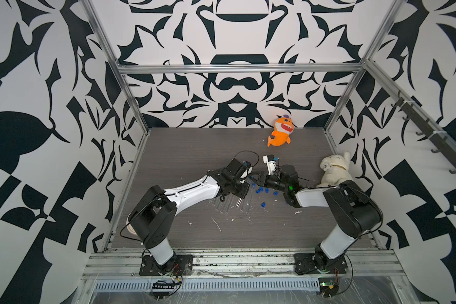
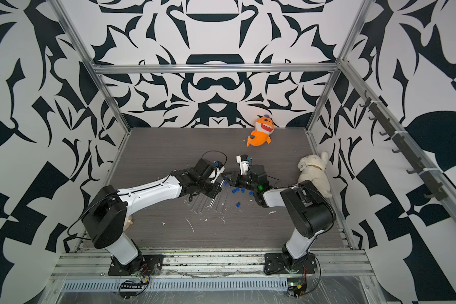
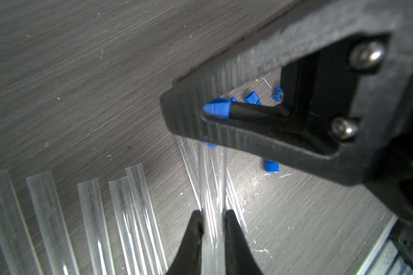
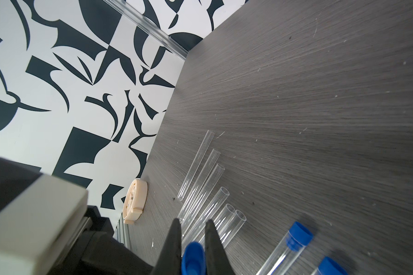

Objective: Remove stoppers from test tubes
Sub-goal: Open the stopper on the test tube.

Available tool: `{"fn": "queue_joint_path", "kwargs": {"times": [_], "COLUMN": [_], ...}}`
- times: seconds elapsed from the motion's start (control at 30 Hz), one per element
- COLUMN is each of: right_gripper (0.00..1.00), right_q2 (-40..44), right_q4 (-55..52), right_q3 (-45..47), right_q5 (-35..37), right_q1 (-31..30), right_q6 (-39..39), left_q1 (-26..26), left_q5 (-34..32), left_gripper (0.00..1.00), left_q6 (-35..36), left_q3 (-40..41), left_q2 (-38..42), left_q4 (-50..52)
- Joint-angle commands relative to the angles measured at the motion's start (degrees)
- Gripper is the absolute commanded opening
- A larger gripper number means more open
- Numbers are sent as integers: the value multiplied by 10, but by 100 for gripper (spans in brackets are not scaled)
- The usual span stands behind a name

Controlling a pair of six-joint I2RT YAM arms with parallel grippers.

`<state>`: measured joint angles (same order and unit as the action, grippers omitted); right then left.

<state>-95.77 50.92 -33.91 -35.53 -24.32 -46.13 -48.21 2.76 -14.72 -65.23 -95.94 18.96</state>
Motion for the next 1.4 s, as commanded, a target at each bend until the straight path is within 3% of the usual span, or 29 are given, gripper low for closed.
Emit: {"fn": "queue_joint_path", "kwargs": {"times": [0.0, 0.4, 1.37], "right_gripper": [0, 0, 0], "right_q2": [25, 69, 65], "right_q4": [12, -88, -63], "right_q3": [-16, -36, -75], "right_q5": [9, 47, 84], "right_q1": [-1, 0, 27], "right_q6": [13, 59, 10], "left_q1": [-2, -2, -7], "left_q5": [-6, -5, 18], "left_gripper": [0, 0, 0], "left_q6": [8, 11, 15], "left_q3": [1, 11, 30], "left_q2": [11, 10, 1], "left_q4": [17, 22, 26]}}
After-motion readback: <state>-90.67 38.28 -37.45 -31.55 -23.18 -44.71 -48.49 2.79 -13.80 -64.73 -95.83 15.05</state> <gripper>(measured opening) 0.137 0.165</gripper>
